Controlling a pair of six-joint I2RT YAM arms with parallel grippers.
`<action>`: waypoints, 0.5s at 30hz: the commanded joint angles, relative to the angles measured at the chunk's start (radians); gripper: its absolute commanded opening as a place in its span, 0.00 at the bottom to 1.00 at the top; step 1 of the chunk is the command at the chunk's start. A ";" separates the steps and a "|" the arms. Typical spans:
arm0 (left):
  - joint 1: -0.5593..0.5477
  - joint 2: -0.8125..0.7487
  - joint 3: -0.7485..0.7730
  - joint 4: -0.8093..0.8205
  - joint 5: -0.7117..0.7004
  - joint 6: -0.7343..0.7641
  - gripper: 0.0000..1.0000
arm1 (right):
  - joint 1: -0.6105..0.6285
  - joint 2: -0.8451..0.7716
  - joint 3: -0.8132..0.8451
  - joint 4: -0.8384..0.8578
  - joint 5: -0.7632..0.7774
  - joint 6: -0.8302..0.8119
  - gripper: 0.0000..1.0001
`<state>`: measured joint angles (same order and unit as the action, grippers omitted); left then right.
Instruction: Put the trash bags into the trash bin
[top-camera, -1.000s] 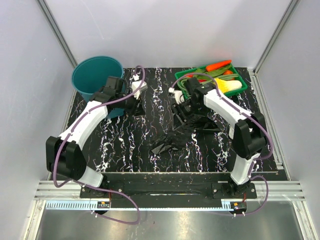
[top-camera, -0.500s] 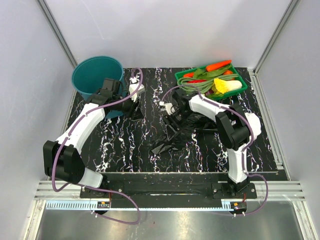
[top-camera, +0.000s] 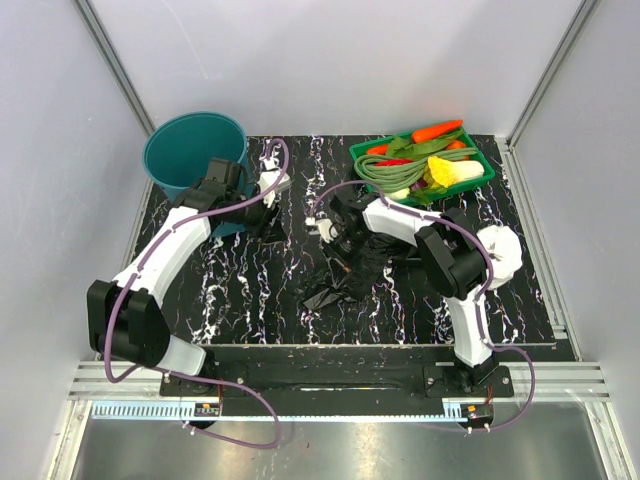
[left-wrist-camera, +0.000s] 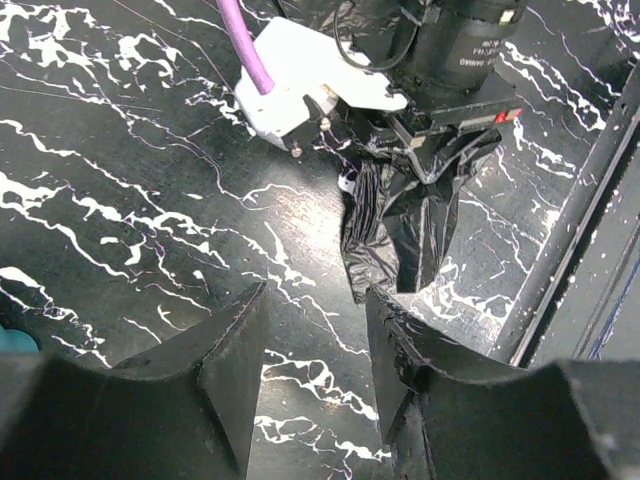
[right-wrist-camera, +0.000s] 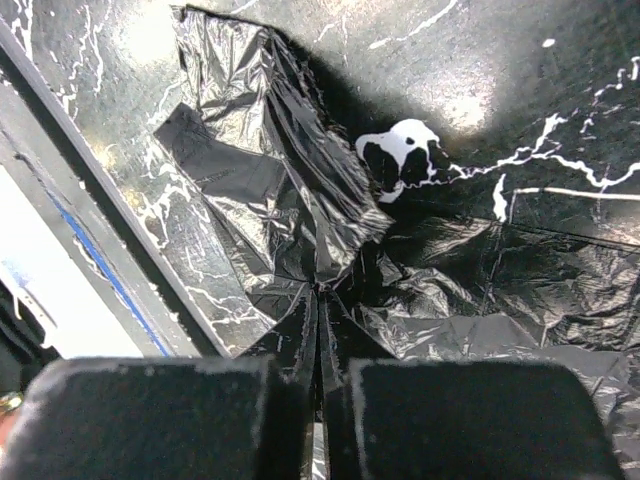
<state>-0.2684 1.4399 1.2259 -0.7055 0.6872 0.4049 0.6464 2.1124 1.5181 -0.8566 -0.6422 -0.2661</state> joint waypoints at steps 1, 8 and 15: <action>0.015 0.011 -0.003 -0.009 0.092 0.077 0.47 | 0.004 -0.109 0.025 -0.019 0.059 -0.080 0.00; 0.018 0.184 0.167 -0.309 0.340 0.365 0.55 | 0.004 -0.346 -0.016 -0.098 0.012 -0.416 0.00; -0.006 0.316 0.294 -0.396 0.443 0.468 0.57 | 0.004 -0.430 0.024 -0.125 -0.050 -0.430 0.00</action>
<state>-0.2626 1.7271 1.4296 -1.0351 0.9855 0.7601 0.6460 1.6955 1.5101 -0.9459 -0.6411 -0.6327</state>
